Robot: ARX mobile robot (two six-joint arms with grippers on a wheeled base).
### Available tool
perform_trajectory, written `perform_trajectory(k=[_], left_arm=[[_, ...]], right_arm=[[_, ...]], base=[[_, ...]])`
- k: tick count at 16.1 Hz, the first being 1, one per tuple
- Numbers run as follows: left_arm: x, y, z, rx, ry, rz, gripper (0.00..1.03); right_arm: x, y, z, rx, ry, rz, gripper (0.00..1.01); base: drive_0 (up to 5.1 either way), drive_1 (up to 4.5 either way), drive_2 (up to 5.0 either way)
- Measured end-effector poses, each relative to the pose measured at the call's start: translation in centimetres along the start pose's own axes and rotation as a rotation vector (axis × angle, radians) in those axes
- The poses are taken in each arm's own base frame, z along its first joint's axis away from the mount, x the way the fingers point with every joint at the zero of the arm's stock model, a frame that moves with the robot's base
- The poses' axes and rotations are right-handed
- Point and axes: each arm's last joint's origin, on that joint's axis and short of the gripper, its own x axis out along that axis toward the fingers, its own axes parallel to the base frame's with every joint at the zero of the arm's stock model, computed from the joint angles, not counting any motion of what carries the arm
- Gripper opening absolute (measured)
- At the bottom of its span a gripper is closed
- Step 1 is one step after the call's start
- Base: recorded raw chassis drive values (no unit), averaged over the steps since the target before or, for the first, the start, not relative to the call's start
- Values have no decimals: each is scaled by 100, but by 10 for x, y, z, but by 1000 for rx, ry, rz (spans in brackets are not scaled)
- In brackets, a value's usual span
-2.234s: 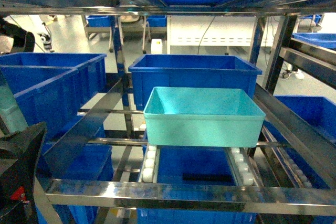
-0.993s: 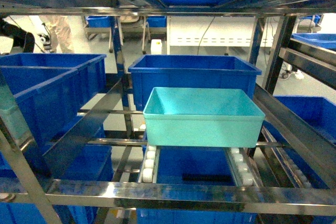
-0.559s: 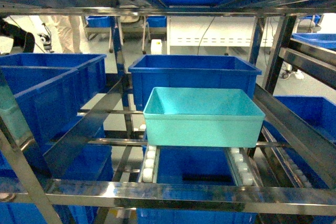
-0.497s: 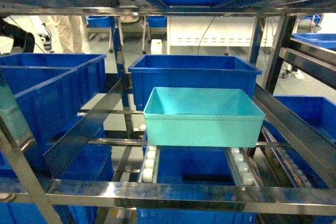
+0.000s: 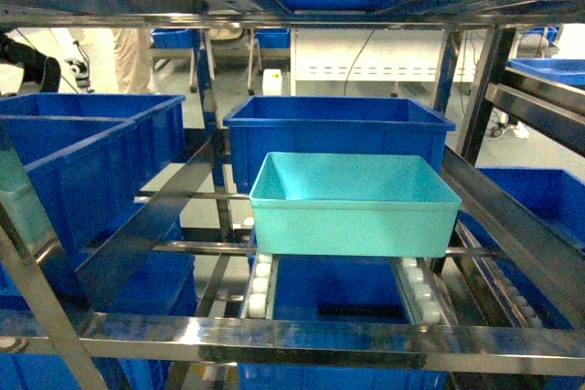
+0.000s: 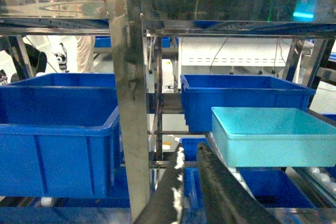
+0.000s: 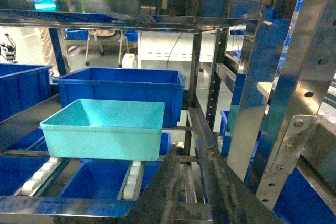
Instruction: Organize blue bins on left shelf correctly
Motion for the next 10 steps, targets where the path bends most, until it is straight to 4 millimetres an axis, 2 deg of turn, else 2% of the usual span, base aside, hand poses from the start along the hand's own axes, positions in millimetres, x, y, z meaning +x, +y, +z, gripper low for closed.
perform_trajectory(k=[7,8,10], left_arm=[[0,0,0,0,0,0,97],[0,0,0,2,0,0,98],[0,0,0,2,0,0,98]], right_arm=[[0,0,0,1,0,0,100],[0,0,0,0,0,0,97],[0,0,0,0,0,0,98]], base=[[0,0,0],[0,0,0],[0,0,0]])
